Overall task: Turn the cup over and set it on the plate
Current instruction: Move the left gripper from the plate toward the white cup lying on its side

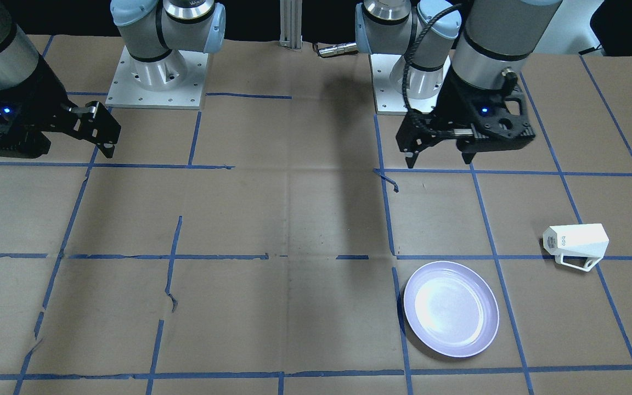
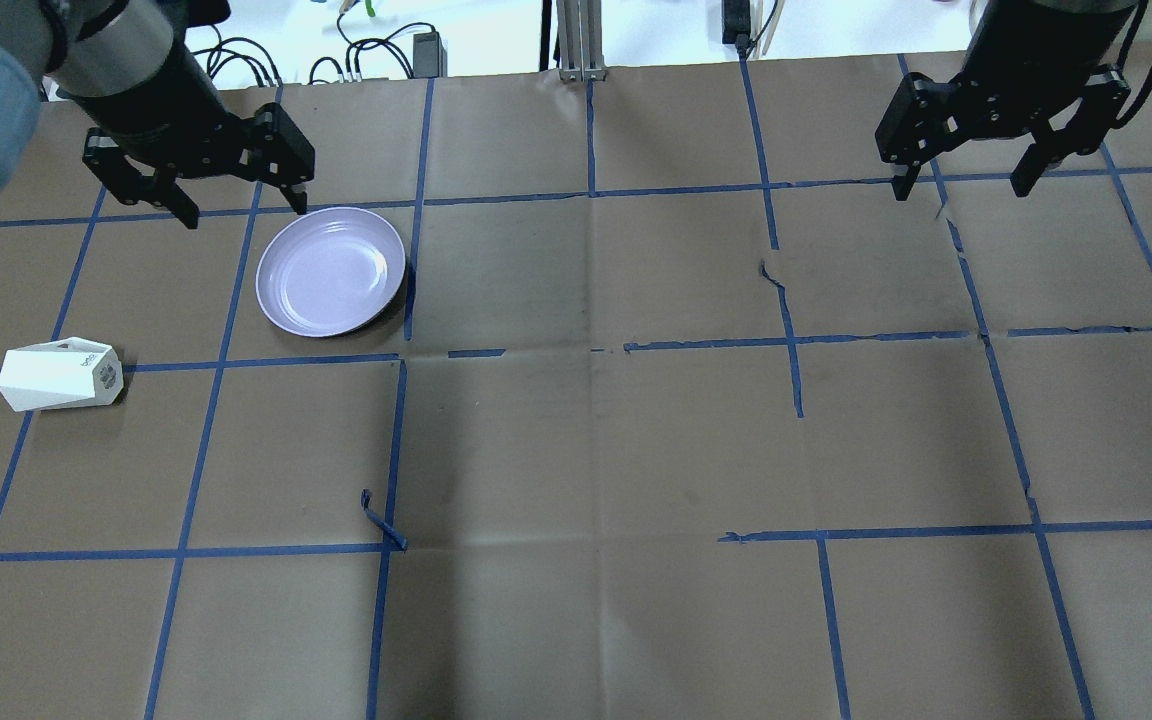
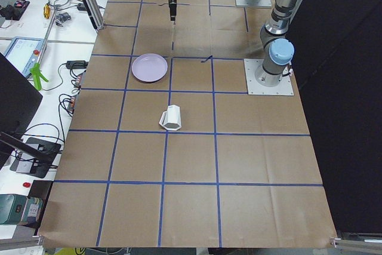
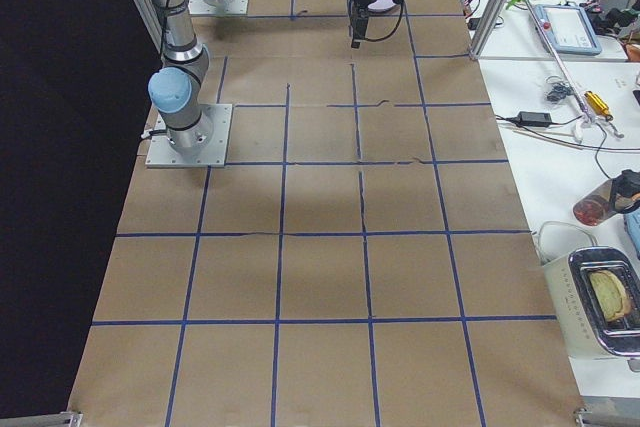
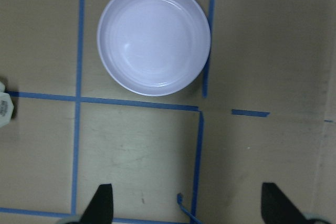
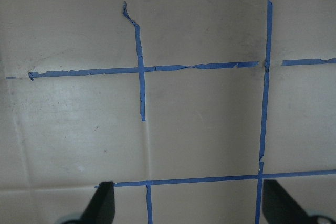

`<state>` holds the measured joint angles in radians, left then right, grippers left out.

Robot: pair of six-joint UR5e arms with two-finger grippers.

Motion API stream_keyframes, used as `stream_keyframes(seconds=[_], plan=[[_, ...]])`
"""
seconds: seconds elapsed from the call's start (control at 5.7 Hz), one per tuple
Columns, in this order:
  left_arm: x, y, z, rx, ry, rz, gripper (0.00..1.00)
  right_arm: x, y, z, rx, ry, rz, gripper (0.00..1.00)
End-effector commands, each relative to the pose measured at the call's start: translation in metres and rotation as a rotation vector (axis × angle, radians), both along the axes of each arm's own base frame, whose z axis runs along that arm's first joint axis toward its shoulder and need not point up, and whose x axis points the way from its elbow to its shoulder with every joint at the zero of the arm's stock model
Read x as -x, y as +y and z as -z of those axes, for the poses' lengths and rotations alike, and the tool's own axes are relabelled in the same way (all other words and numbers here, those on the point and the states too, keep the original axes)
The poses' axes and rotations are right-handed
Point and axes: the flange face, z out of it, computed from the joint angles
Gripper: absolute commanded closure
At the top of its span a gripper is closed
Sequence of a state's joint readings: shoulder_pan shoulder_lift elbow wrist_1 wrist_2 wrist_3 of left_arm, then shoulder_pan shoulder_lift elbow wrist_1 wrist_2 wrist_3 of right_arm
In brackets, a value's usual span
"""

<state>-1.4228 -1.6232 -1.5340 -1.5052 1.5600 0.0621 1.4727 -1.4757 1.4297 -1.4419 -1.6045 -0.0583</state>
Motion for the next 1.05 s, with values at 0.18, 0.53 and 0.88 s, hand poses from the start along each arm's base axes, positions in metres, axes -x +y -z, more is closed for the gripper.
stream_keyframes(seconds=[0.18, 0.53, 0.88], plan=[[-0.256, 0.026, 0.010, -0.001, 0.007, 0.133, 0.01, 0.000, 0.000, 0.000, 0.000, 0.000, 0.000, 0.00], [-0.429, 0.080, 0.046, -0.019, 0.028, 0.300, 0.01, 0.000, 0.000, 0.000, 0.000, 0.000, 0.000, 0.00], [-0.490, 0.067, 0.069, 0.015, 0.101, 0.323, 0.01, 0.000, 0.000, 0.000, 0.000, 0.000, 0.000, 0.00]])
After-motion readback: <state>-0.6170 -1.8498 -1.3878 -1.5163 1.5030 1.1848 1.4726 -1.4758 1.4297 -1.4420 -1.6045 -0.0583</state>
